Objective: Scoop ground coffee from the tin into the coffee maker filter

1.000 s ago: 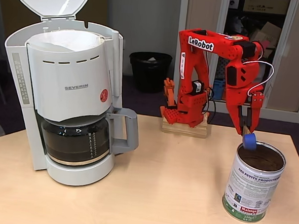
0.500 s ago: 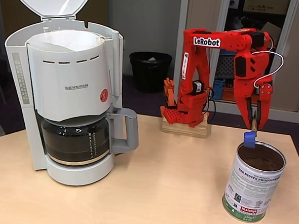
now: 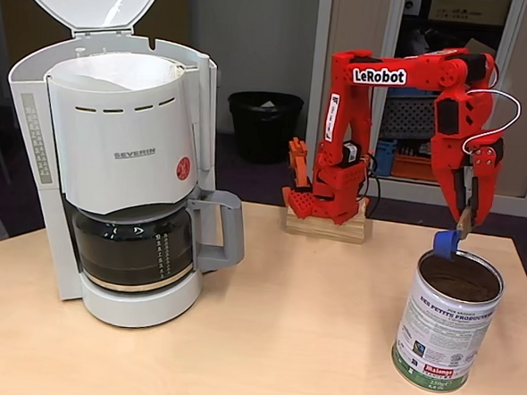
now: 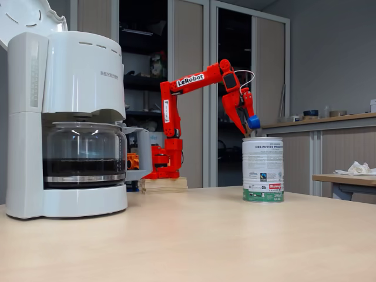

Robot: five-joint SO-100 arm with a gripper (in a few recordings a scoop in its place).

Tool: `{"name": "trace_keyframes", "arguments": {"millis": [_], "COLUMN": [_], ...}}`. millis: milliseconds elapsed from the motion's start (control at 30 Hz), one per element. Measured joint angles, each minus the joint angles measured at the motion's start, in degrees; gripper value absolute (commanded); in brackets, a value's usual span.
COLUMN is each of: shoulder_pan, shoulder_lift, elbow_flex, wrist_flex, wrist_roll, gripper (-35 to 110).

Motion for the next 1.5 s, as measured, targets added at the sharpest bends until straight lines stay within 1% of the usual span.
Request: {"name": "trace_keyframes", "arguments": {"millis": [167, 300, 433, 667, 800, 1033, 1233, 1500], "shoulder_pan": [0.1, -1.1, 0.3, 3.4, 6.4, 15.5, 27.8, 43.4], "shoulder_lift": [1.2, 4.0, 7.6, 15.6, 22.4, 34.6, 40.9, 43.6], "elbow_flex": [-0.8, -0.8, -0.8, -0.4, 4.2, 11.3, 15.3, 16.8], "wrist_flex": [-1.5, -4.9, -8.8, -20.4, -28.2, -38.8, -45.4, -46.3], "wrist_roll": [0.0, 1.4, 3.5, 7.7, 10.2, 14.7, 18.2, 21.8], "gripper": [0, 0, 0, 0, 0, 0, 0, 0]}}
